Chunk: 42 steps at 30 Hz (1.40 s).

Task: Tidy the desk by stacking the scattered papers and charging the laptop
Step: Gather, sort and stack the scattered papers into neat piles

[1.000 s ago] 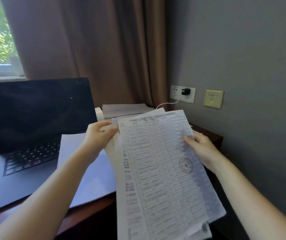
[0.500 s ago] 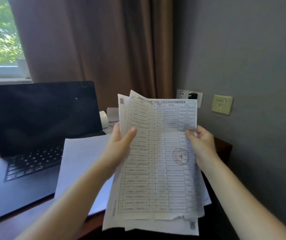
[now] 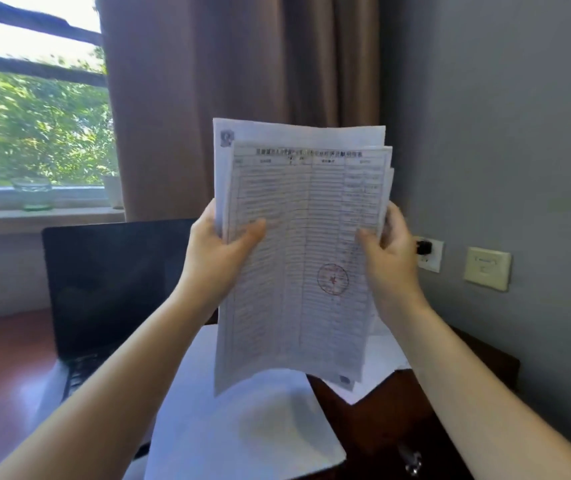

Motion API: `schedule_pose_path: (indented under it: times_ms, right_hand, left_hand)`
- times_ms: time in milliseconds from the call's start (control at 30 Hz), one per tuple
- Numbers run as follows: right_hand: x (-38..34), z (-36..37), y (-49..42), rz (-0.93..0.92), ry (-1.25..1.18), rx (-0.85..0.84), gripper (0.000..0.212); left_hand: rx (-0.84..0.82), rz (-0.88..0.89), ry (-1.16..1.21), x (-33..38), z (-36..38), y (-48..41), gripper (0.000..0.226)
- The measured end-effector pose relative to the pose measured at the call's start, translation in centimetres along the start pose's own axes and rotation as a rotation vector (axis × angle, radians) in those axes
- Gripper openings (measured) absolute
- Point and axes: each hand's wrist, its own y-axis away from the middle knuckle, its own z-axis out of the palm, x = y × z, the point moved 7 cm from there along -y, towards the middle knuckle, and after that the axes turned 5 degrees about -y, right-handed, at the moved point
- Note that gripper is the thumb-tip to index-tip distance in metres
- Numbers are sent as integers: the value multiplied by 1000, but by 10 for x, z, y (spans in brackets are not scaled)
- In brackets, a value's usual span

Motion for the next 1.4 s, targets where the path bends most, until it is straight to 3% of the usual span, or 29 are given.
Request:
schedule_pose_path:
  times_ms: [200, 433, 567, 767, 900, 1000, 1067, 1133, 1167, 1267, 1400]
  right_hand:
    - [35, 18, 19, 135, 31, -179, 46]
    - [96, 10, 62, 434, 184, -359, 22]
    - [98, 6, 60, 423, 211, -334, 22]
    - [94, 26, 58, 349, 280, -425, 26]
    - [123, 35, 84, 413, 369, -498, 34]
    - [147, 37, 104, 499, 433, -532, 37]
    - [162, 36, 113, 501, 668, -590, 40]
    - [175, 32, 121, 467, 1039, -668, 47]
    - [179, 32, 125, 471, 1109, -693, 52]
    - [193, 31, 133, 540, 1091, -768, 65]
    - [187, 25, 116, 365, 1118, -705, 49]
  left_hand:
    - [-23, -137, 46, -40, -6, 15, 35]
    - [-16, -486, 58, -106, -3, 58, 11]
    - [-61, -563, -40, -101, -20, 50, 14]
    - [-122, -654, -255, -106, -50, 55, 6]
    - [-120, -725, -362, -138, -61, 91, 16]
    - [-189, -750, -657, -168, -68, 109, 26]
    - [-295, -710, -899, -178, -66, 114, 41]
    - [-348, -640, -952, -182, -60, 116, 57]
    - [-371, -625, -927, -184, -57, 116, 65]
    - [-408, -623, -932, -189, -56, 115, 69]
    - [-410, -510, -1289, -174, -52, 102, 90]
